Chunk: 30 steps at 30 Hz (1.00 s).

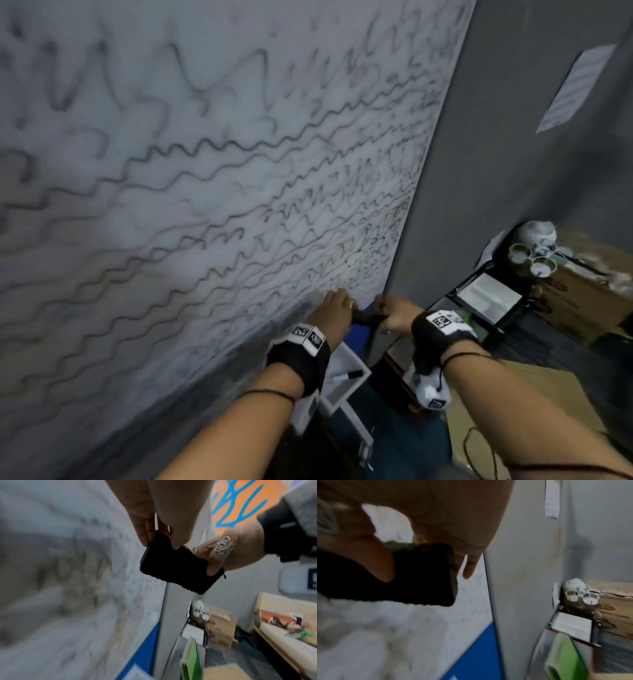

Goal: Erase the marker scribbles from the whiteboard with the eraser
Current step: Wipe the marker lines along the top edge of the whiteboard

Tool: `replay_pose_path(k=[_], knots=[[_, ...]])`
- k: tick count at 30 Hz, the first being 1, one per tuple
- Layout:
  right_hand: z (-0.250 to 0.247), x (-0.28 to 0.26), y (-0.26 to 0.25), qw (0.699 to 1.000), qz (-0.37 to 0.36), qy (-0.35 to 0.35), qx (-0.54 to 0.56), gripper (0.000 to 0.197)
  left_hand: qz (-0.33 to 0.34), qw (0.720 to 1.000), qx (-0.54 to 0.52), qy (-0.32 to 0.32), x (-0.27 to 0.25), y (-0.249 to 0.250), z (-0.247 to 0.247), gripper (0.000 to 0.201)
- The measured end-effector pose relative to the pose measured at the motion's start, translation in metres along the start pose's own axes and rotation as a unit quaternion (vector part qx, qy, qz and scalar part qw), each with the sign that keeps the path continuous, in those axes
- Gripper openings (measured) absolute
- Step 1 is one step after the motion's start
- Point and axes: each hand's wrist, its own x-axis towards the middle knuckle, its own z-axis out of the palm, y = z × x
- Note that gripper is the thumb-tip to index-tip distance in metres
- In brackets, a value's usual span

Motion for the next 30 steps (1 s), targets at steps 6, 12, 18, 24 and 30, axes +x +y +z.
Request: replay_pose_path(k=[6, 12, 18, 24, 30], knots=[[-0.055, -0.046, -0.053, 0.987, -0.069, 0.107, 0.103, 0.03, 0.15, 0.976, 0.031, 0.157, -0.022, 0.041, -0.085, 0.028], [-0.076, -0.061, -0.077, 0.892, -0.106, 0.312, 0.309, 0.041, 0.284, 0.894, 0.075, 0.338, -0.033, 0.077, -0.143, 0.046], [-0.134, -0.064, -0.123, 0.774, -0.167, 0.452, 0.411, 0.056, 0.312, 0.868, 0.127, 0.366, -0.058, 0.106, -0.205, 0.052], [-0.226, -0.075, -0.17, 0.721, -0.228, 0.579, 0.307, 0.041, 0.302, 0.826, 0.174, 0.443, -0.068, 0.133, -0.244, 0.048], [-0.297, -0.075, -0.199, 0.684, -0.302, 0.624, 0.228, 0.04, 0.305, 0.755, 0.259, 0.519, -0.054, 0.164, -0.287, 0.049]])
